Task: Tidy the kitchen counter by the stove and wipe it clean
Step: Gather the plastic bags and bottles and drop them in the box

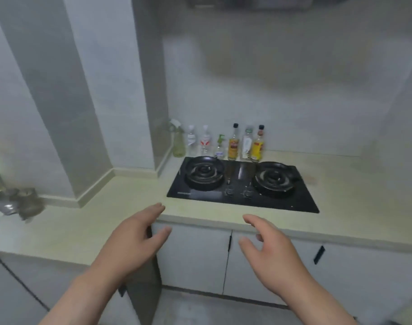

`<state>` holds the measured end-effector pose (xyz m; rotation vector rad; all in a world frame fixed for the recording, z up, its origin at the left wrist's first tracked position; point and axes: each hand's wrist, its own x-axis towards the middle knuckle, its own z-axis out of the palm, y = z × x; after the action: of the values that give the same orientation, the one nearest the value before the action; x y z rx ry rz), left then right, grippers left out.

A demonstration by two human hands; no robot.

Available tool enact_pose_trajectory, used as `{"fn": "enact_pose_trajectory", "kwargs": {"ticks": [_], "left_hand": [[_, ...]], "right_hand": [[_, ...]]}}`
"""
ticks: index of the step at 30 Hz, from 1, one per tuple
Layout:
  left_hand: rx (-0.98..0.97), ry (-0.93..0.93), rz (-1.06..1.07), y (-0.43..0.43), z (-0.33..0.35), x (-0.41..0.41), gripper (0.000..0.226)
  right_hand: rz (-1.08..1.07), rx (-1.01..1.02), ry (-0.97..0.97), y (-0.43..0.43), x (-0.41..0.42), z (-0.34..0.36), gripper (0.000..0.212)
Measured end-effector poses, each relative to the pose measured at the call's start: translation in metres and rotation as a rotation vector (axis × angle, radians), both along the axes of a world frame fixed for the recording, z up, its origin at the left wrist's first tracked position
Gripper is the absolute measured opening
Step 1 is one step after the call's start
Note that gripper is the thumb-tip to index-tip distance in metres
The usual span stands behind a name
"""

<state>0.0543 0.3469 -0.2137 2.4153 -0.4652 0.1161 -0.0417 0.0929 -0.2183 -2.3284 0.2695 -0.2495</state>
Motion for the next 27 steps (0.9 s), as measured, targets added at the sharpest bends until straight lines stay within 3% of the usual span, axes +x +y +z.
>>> {"fn": "enact_pose_trajectory", "kwargs": {"ticks": [13,27], "left_hand": [[-0.028,-0.036,-0.433,-0.255,0.027,-0.015,0.052],[0.024,0.064,-0.443,-0.423,-0.018,0.101,0.047]], "right_hand": [[-0.495,0.027,-0.1,-0.21,-0.115,0.027,0.043],[-0.586,0.04,0.081,-0.381,-0.032,0.004,0.042]]}}
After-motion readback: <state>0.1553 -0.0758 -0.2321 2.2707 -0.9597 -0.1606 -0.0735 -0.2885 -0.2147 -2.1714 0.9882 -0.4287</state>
